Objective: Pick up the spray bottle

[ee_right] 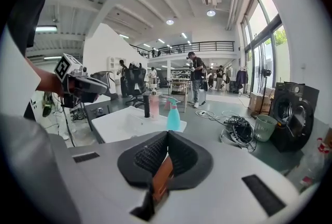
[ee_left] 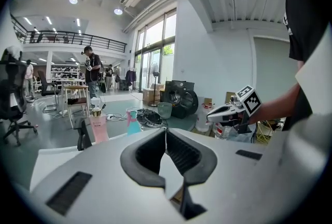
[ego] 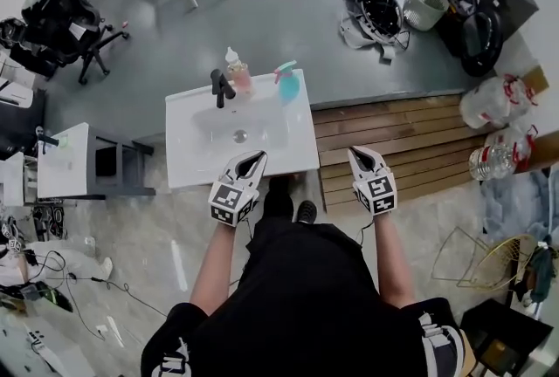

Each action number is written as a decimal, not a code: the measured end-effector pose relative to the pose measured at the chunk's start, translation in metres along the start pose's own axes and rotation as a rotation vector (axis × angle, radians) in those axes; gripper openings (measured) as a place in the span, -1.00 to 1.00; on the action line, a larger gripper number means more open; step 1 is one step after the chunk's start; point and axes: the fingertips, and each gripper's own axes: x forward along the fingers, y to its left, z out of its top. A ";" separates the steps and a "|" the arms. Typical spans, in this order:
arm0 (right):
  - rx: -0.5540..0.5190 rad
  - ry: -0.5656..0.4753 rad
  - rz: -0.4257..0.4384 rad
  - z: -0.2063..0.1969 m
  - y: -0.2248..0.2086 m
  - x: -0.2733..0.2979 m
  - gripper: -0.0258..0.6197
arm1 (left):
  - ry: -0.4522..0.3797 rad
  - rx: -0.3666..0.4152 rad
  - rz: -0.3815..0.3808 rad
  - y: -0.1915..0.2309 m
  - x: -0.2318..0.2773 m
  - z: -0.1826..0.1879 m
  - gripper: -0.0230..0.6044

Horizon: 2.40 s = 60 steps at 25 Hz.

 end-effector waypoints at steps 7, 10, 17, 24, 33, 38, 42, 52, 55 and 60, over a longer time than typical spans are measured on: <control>-0.012 -0.010 -0.007 0.011 -0.010 0.011 -0.87 | -0.025 -0.020 0.003 0.015 0.014 0.009 -0.51; -0.022 -0.004 -0.005 0.009 -0.011 0.012 -0.87 | -0.031 -0.030 0.033 0.022 0.019 0.009 -0.15; -0.002 0.010 -0.021 -0.003 -0.018 0.007 -0.87 | -0.067 -0.036 0.039 0.024 0.024 0.012 -0.04; 0.005 0.010 -0.025 -0.002 -0.018 0.006 -0.87 | -0.072 -0.043 0.040 0.026 0.025 0.016 -0.04; 0.018 0.014 -0.017 -0.002 -0.018 0.012 -0.87 | -0.069 -0.056 0.048 0.034 0.028 0.017 -0.04; 0.027 0.017 -0.023 -0.004 -0.023 0.016 -0.87 | -0.073 -0.057 0.037 0.038 0.038 0.019 -0.03; 0.026 0.027 -0.021 0.001 -0.026 0.026 -0.87 | -0.075 -0.073 0.019 0.048 0.049 0.021 -0.04; 0.006 0.042 -0.030 0.024 -0.044 0.051 -0.87 | -0.077 -0.092 0.003 0.078 0.080 0.035 -0.04; 0.005 0.050 -0.035 0.028 -0.051 0.060 -0.87 | -0.072 -0.091 -0.013 0.087 0.091 0.037 -0.04; 0.002 0.055 -0.027 0.039 -0.057 0.085 -0.87 | -0.059 -0.082 -0.029 0.105 0.109 0.043 -0.04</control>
